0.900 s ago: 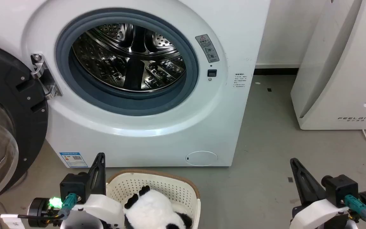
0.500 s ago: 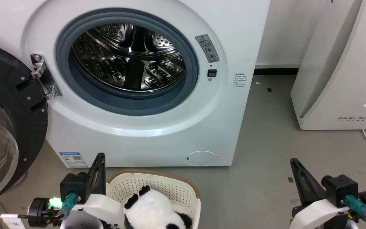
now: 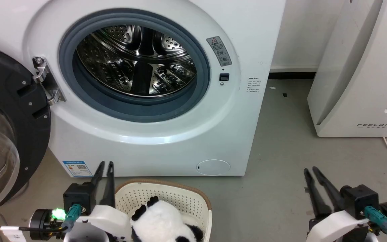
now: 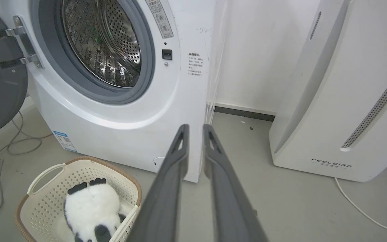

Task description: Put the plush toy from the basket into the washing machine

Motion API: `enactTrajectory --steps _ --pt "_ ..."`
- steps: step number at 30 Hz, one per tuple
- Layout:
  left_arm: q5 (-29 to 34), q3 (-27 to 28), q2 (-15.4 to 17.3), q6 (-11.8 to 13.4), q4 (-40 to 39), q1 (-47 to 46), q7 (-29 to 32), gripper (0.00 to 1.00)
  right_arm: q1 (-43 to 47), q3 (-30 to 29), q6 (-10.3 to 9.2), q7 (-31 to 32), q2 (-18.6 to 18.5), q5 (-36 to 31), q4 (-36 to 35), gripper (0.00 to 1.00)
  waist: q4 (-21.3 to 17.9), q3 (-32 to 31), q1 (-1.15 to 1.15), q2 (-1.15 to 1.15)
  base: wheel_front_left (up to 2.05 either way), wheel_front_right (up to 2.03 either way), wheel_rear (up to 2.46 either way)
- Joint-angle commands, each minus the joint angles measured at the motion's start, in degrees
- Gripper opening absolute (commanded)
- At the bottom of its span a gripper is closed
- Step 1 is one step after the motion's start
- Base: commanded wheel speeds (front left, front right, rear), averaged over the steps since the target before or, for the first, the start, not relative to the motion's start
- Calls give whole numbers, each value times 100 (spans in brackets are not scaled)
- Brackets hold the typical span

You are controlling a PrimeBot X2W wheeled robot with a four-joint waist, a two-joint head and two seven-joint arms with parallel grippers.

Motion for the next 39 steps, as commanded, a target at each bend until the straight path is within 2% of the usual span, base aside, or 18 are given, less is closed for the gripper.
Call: enactTrajectory --steps 1,19,39 --pt "0 1 0 2 0 0 -1 100 1 -1 0 -1 0 1 1 100 0 0 0 0 0 0 0" --pt "-74 -124 0 103 279 -204 -212 100 -30 -56 -1 -211 0 405 -112 100 -30 153 0 0 0 0 0" --pt "-175 -209 47 22 1652 -1101 -439 100 -380 -46 -2 -437 -1 800 -297 100 -253 942 0 0 0 0 0"
